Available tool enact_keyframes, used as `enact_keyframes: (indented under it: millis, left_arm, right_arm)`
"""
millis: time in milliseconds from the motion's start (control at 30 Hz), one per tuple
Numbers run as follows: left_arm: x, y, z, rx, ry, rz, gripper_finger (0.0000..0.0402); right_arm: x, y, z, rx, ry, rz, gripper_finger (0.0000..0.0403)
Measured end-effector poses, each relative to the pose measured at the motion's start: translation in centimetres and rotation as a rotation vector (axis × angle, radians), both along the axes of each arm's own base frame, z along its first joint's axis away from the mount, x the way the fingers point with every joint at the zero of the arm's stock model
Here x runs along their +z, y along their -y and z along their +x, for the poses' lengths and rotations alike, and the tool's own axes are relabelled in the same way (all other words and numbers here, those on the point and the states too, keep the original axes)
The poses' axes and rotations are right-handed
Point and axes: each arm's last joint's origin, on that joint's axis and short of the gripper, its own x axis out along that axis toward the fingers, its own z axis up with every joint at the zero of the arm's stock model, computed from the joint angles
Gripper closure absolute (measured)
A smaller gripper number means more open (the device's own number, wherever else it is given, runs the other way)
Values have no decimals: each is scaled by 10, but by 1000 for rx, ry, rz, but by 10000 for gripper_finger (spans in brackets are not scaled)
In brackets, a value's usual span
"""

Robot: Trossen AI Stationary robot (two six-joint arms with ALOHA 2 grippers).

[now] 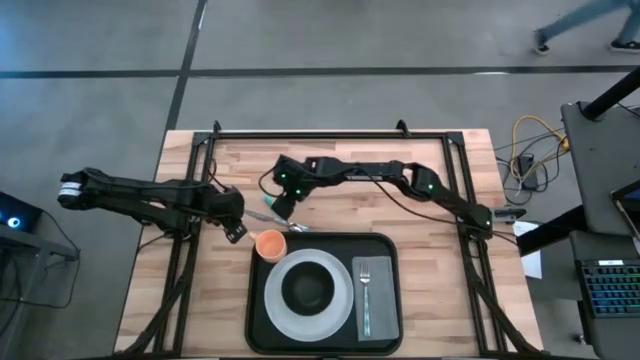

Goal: Set up tray
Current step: Adjust the green spoon

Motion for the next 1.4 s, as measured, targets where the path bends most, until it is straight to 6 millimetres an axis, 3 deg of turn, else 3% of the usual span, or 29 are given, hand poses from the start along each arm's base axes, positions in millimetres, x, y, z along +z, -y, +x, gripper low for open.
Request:
enact_keyframes:
  millis: [233,400,633,967,1167,1400]
  left_arm:
    - [-4,0,-4,-12,-9,5,228]
    - [-13,0,-8,-26,-40,10,228]
    - [-19,0,-11,-29,-55,11,228]
    - [-18,-1,-8,-49,-29,45,228]
    - [-17,-1,-5,-46,6,50,228]
    - [-16,-1,-4,-46,17,50,228]
  right_arm:
    - [-15,-10,12,29,-33,32,248]
    - [-13,-19,16,11,-28,-13,258]
    - [-21,-27,15,-26,-67,-98,269]
    - [-37,-32,12,-30,-90,-55,259]
    - [-43,-29,8,-57,-116,-88,270]
    - [-39,-9,1,-152,-189,-201,275]
